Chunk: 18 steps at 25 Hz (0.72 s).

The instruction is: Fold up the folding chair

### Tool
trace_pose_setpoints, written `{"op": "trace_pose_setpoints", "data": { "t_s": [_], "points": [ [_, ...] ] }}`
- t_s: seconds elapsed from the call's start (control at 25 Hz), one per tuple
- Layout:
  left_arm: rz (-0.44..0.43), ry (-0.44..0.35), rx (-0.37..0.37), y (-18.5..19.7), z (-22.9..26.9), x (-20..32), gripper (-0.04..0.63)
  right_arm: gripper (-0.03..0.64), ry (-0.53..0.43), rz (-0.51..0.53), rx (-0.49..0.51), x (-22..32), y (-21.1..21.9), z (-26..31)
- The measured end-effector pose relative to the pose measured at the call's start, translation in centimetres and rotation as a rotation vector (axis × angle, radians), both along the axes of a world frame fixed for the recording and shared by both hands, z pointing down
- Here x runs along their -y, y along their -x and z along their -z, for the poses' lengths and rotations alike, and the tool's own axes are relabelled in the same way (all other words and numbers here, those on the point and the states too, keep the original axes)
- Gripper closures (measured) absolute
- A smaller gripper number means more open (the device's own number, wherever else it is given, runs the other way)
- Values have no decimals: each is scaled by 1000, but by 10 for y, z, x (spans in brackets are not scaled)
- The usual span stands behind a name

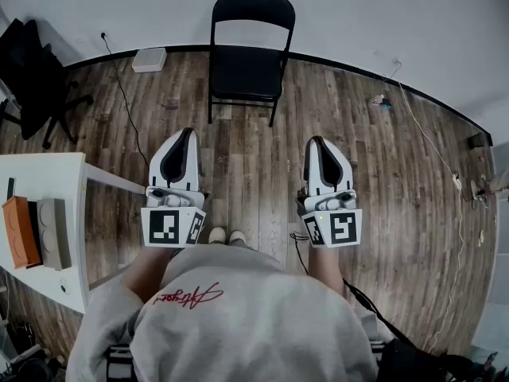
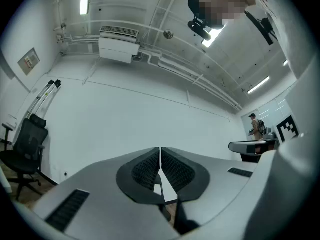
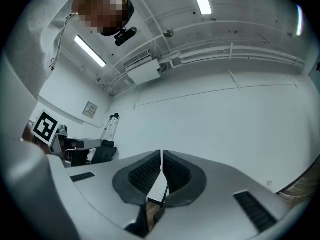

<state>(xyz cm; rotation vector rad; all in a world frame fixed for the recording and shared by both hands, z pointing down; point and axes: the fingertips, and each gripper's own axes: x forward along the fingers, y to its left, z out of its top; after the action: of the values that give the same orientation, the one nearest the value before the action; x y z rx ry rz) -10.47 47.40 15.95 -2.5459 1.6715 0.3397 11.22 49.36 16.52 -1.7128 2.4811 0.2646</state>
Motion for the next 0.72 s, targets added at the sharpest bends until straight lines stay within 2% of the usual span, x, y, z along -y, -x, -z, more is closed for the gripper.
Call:
{"op": "trace_pose_setpoints", "data": {
  "t_s": [0.72],
  "points": [
    [46,1,-13,-14,-3,3,571,591,0,44,-35,4,-1,-4]
  ]
}}
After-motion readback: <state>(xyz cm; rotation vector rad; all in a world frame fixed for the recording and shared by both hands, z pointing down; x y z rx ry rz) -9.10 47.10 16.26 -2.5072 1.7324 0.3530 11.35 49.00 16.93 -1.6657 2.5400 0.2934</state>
